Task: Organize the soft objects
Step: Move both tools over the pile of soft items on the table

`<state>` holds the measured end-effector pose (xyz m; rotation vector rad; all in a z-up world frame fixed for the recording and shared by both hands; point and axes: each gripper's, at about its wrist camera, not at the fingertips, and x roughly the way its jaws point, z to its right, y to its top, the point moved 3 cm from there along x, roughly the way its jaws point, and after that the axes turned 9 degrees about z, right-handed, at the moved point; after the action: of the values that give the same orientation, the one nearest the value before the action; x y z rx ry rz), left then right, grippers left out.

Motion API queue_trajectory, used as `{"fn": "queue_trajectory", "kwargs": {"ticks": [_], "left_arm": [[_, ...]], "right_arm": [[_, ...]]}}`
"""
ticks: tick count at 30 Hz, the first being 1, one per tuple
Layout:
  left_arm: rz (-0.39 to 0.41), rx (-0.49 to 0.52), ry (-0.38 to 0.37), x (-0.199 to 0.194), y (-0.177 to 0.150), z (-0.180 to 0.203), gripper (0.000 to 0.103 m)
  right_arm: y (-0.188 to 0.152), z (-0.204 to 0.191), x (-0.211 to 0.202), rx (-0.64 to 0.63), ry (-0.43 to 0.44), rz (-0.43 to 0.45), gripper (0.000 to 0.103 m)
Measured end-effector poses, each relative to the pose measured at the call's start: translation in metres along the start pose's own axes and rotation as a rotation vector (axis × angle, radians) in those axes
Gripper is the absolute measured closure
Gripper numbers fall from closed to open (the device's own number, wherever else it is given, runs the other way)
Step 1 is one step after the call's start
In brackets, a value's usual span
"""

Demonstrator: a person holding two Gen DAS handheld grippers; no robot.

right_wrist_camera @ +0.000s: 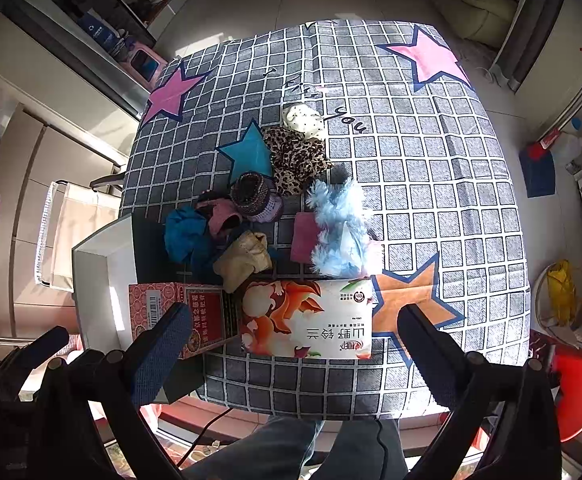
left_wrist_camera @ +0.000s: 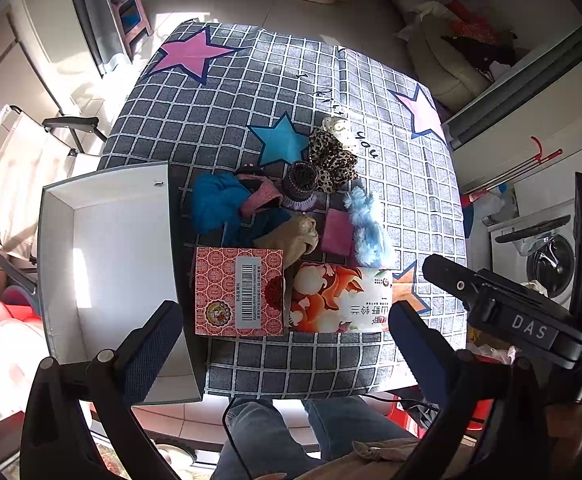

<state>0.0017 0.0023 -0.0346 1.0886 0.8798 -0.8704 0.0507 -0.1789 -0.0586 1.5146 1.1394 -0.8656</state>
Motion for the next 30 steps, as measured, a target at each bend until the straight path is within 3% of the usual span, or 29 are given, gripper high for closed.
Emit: {"fn": "queue_trajectory", "kwargs": {"ticks": [19,30], "left_arm": [[0.036,0.048,0.030,-0.011,0.007,-0.018,0.000],[0.009,0.074,-0.024,-0.006,0.006,-0.013,0.000]], "right_arm": [[-0.008,-0.021,-0.005,0.013,-0.014,0.037,0.000],[-0.017,-0.017,-0.006,0.033,-0.043,0.034,0.000]]}}
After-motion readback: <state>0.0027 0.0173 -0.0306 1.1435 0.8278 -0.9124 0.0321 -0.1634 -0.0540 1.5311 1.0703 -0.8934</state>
